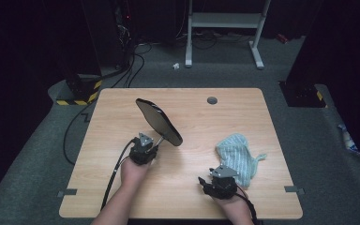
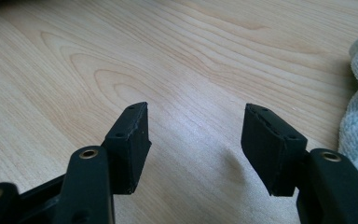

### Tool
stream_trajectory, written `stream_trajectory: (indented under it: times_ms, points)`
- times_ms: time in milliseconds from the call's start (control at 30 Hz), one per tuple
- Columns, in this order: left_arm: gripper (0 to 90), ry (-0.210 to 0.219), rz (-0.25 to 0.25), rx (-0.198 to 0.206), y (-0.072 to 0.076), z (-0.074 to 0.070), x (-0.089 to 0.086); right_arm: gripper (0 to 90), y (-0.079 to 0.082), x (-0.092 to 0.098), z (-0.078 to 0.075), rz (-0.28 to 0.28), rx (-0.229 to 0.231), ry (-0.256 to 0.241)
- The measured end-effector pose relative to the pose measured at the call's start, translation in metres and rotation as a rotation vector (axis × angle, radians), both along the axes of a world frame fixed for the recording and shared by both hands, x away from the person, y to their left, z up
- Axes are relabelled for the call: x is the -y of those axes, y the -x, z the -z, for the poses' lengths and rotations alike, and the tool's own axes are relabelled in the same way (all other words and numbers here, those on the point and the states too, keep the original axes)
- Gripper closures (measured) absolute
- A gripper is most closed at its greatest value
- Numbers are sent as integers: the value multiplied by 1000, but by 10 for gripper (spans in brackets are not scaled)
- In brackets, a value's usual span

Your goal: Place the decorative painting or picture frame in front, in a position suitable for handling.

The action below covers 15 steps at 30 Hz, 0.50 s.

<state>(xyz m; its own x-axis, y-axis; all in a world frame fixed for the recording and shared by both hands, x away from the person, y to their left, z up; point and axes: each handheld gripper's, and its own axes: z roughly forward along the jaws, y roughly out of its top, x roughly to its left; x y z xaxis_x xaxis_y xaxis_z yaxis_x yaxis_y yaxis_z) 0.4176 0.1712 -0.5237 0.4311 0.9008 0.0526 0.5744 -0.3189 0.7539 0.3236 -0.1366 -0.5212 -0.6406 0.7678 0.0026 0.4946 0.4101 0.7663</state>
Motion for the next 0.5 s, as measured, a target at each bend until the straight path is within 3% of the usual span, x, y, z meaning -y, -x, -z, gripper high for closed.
stream_trajectory:
  times_ms: [233, 500]
  points:
    - [863, -2, 19, -6, 1, 3, 4, 415, -1, 1, 2, -2, -14, 6]
    - [885, 25, 30, -10, 7, 4, 5, 417, -1, 1, 3, -5, -20, 15]
